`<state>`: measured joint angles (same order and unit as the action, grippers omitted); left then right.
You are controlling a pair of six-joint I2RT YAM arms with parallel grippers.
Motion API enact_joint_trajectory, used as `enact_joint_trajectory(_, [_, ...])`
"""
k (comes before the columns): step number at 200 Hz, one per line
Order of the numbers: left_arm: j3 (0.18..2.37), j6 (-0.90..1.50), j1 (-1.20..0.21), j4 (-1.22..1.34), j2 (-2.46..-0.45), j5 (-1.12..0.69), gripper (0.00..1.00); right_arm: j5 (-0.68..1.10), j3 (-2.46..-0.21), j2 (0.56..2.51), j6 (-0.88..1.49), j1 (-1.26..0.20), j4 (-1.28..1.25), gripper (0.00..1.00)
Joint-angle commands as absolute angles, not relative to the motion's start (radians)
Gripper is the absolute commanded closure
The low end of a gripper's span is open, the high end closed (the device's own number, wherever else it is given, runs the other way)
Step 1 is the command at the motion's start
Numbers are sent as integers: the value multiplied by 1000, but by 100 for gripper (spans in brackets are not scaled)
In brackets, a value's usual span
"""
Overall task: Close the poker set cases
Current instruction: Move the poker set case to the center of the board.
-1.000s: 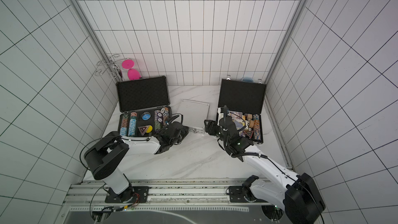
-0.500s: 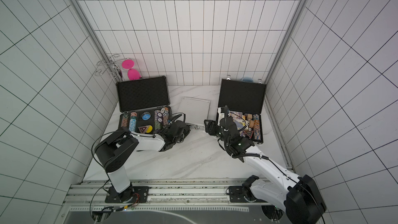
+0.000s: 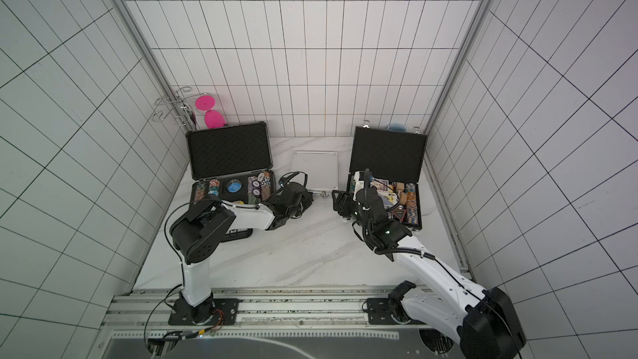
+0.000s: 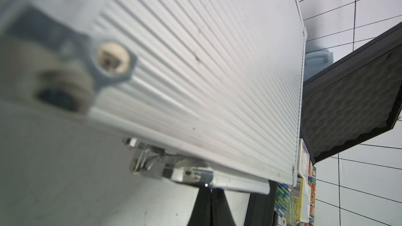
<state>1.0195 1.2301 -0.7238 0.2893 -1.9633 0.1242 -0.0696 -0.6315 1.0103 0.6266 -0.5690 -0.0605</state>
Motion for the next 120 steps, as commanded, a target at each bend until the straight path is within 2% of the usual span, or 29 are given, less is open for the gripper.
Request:
enact_joint_trajectory(1, [1084, 1203, -697, 339, -1990, 128, 98, -87, -603, 993, 622, -557, -36, 33])
enact_joint_trajectory(120, [1328, 1135, -644, 255, -2131, 117, 98, -88, -621, 972, 599, -530, 0, 32])
